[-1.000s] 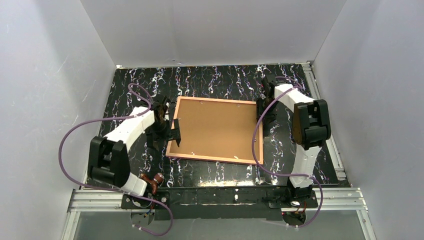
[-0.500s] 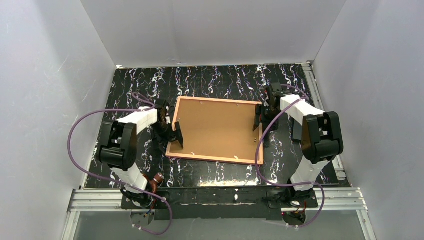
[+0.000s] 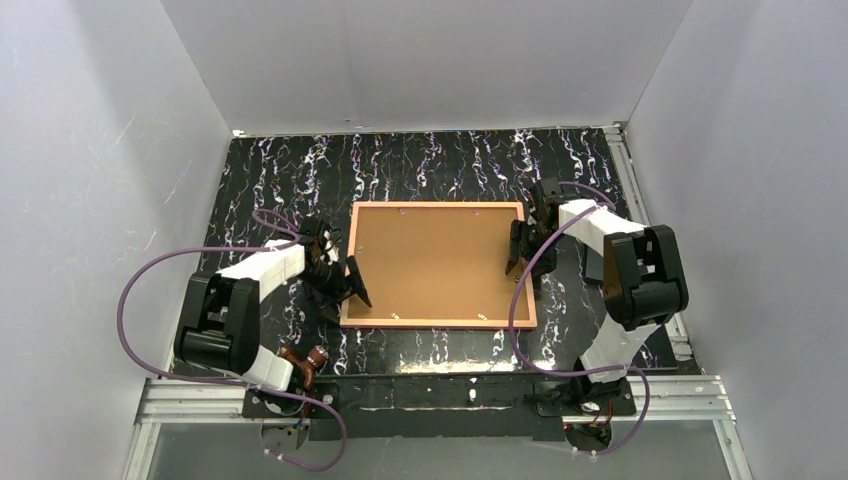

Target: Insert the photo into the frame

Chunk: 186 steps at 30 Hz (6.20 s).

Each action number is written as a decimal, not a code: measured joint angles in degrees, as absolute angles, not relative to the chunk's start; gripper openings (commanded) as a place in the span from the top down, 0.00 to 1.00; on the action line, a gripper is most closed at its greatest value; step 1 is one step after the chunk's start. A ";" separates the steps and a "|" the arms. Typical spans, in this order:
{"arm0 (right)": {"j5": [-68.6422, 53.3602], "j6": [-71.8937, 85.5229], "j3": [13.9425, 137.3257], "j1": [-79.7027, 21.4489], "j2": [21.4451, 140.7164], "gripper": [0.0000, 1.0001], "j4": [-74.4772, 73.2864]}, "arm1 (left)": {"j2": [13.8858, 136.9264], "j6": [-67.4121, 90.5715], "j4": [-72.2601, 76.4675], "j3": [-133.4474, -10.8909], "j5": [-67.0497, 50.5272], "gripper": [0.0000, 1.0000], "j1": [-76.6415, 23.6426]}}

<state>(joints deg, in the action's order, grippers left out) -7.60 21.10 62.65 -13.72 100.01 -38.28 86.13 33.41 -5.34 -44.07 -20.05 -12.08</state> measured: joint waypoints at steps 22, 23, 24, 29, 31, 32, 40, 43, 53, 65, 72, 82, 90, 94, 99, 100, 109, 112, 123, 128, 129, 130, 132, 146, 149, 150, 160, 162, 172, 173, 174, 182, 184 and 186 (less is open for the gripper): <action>0.10 21.76 59.35 -16.05 96.03 0.90 -38.96 | 86.30 34.11 -5.21 -43.99 -20.12 0.17 -11.94; 0.93 21.76 59.35 -16.14 95.85 0.95 -39.07 | 86.30 34.11 -5.21 -44.01 -20.12 0.17 -11.94; 1.28 21.37 59.35 -16.23 95.72 0.98 -39.24 | 86.30 34.09 -5.23 -44.01 -20.12 0.17 -11.94; 2.37 19.90 59.42 -16.78 95.50 0.99 -39.38 | 86.30 34.04 -5.30 -44.05 -20.05 0.17 -11.94; 2.68 19.90 59.46 -16.99 95.50 0.99 -39.44 | 86.28 33.98 -5.37 -44.10 -20.01 0.17 -11.94; 2.85 19.92 59.46 -17.08 95.50 0.99 -39.44 | 86.28 33.89 -5.41 -44.10 -19.99 0.16 -11.94; 2.92 21.28 59.37 -17.87 95.18 0.34 -39.13 | 85.38 32.97 -6.87 -44.31 -18.50 0.05 -12.36; 1.87 21.54 58.81 -18.31 94.04 0.28 -39.11 | 83.83 31.73 -8.99 -44.23 -14.81 0.02 -12.80; -3.03 23.27 56.27 -17.72 86.85 0.21 -38.41 | 73.17 28.01 -11.18 -44.34 -7.44 0.02 -12.75; -10.63 25.61 49.65 -12.58 83.22 0.26 -37.08 | 86.96 24.64 -12.67 -61.30 -5.74 0.04 -12.75; -12.16 25.78 48.95 -11.46 83.20 0.29 -36.18 | 97.23 24.38 -12.97 -70.43 -4.56 0.09 -12.75; -12.82 25.98 48.90 -11.29 83.96 0.30 -35.79 | 110.45 22.00 -13.39 -81.82 -3.42 0.18 -12.75; -12.88 25.96 48.90 -11.25 85.36 0.31 -35.40 | 114.83 20.08 -13.45 -84.49 -3.51 0.25 -12.75; -12.88 25.96 48.90 -11.25 85.71 0.31 -35.31 | 115.59 19.86 -13.26 -84.47 -3.92 0.28 -12.78; -12.88 25.91 48.90 -11.25 86.06 0.31 -35.07 | 115.63 19.18 -12.43 -84.07 -4.01 0.53 -12.88; -12.88 25.91 48.90 -11.25 86.21 0.31 -34.96 | 115.63 19.09 -12.36 -84.07 -4.10 0.61 -12.93; -13.02 25.74 48.90 -11.25 86.85 0.31 -34.57 | 115.63 17.65 -12.69 -84.49 -4.95 1.00 -13.04; -13.02 25.71 48.90 -11.25 87.11 0.31 -34.48 | 115.63 17.54 -12.71 -84.49 -4.91 1.00 -13.06; -13.32 25.58 48.90 -11.25 87.09 0.27 -34.39 | 115.44 17.17 -12.67 -84.47 -4.71 0.15 -13.10; -13.69 25.52 48.84 -11.25 85.60 0.25 -34.41 | 112.57 17.67 -12.38 -83.13 -3.57 0.02 -13.15; -13.69 25.54 48.84 -11.25 85.12 0.25 -34.41 | 111.11 17.67 -12.53 -82.67 -3.49 0.02 -13.15; -13.69 25.54 48.84 -11.25 84.77 0.25 -34.41 | 109.80 17.63 -12.53 -82.30 -3.51 0.02 -13.15; -13.72 25.56 48.84 -11.25 84.12 0.24 -34.44 | 105.71 17.61 -12.25 -80.88 -3.84 0.02 -13.15; -14.55 28.36 45.15 -11.27 77.62 0.24 -34.39 | 69.47 21.89 -6.74 -54.22 -20.45 0.02 -14.11; -14.57 29.17 43.66 -11.25 75.59 0.24 -34.52 | 63.77 23.22 -6.24 -48.73 -23.57 0.02 -14.24; -14.61 29.50 43.16 -11.27 74.89 0.24 -34.57 | 61.89 23.68 -6.24 -47.07 -24.45 0.02 -14.24; -12.25 31.81 40.10 -11.27 70.63 0.29 -38.09 | 53.71 28.84 -6.35 -39.72 -28.21 0.02 -14.39; -11.14 32.25 39.48 -11.25 69.87 0.32 -38.96 | 53.67 29.74 -6.52 -39.72 -28.32 0.02 -14.79; -8.93 34.24 37.58 -11.27 69.25 0.53 -42.24 | 59.68 26.04 -16.12 -47.11 -16.71 0.02 -30.55; -8.80 34.35 37.58 -11.27 69.47 0.57 -42.30 | 60.71 25.21 -16.88 -48.25 -14.55 0.02 -33.01; -8.64 34.37 37.58 -11.27 69.80 0.62 -42.33 | 61.73 24.38 -17.45 -49.23 -12.56 0.03 -35.40; -6.26 34.98 37.60 -11.94 71.02 0.70 -43.09 | 69.95 17.52 -19.14 -54.22 3.40 0.05 -52.60; -5.61 35.24 37.87 -12.67 71.37 0.68 -43.09 | 71.64 15.90 -18.96 -55.37 5.98 0.05 -55.18; -4.78 35.44 38.61 -13.65 72.20 0.65 -43.48 | 73.38 14.24 -18.52 -56.69 8.34 0.04 -57.67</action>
